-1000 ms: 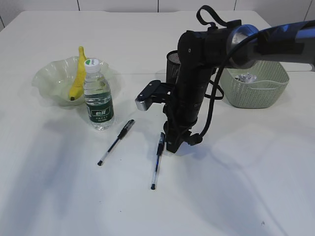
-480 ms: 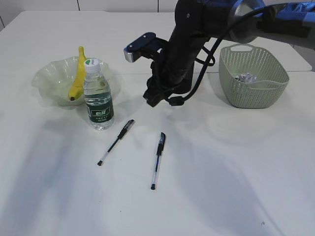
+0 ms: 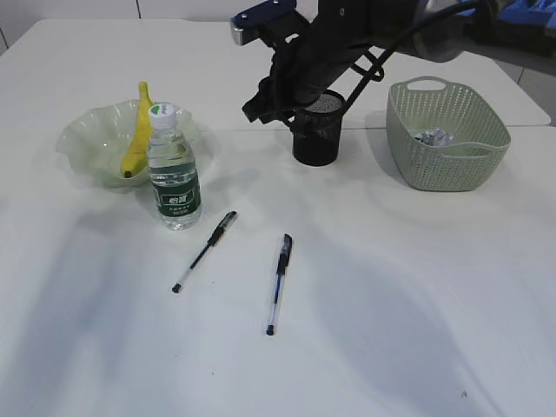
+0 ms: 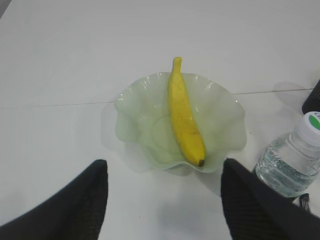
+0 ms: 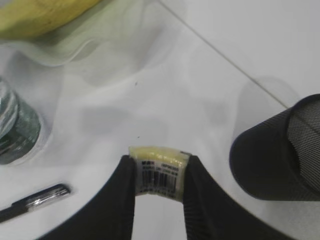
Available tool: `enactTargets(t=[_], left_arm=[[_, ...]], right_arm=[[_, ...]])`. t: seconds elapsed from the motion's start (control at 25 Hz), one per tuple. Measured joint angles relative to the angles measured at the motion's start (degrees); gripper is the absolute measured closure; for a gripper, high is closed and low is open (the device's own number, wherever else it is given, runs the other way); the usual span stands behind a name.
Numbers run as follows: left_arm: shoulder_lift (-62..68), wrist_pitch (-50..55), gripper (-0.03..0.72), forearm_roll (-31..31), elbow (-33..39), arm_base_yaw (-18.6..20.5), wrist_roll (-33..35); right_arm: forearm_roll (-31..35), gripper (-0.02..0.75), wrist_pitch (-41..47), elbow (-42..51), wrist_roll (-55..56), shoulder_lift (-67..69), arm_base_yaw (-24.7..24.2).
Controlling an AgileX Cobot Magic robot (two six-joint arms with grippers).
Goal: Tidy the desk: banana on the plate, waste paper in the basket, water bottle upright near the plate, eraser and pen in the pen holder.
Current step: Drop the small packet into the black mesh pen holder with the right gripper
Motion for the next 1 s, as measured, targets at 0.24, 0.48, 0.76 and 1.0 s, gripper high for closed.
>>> enactTargets(t=[0.24, 0.48, 0.76, 1.0], left_arm=[[0.00, 0.00, 0.192, 0.00, 0.00, 0.00, 0.00], [0.00, 0.00, 0.192, 0.00, 0.00, 0.00, 0.00], [0.00, 0.00, 0.193, 0.00, 0.00, 0.00, 0.00], [0.00, 0.72, 0.193, 0.00, 0.00, 0.00, 0.00]], right_arm=[[-0.09, 0.561, -6.77, 0.00, 5.67, 0.10, -3.41], [-0.09, 0.562, -13.07, -0.09, 7.60, 0.22, -5.55], [-0.09, 0.563, -20.37, -0.09, 8.69, 0.22, -7.41], [0.01, 0.564, -23.16, -0.09, 9.10, 0.57, -8.60]])
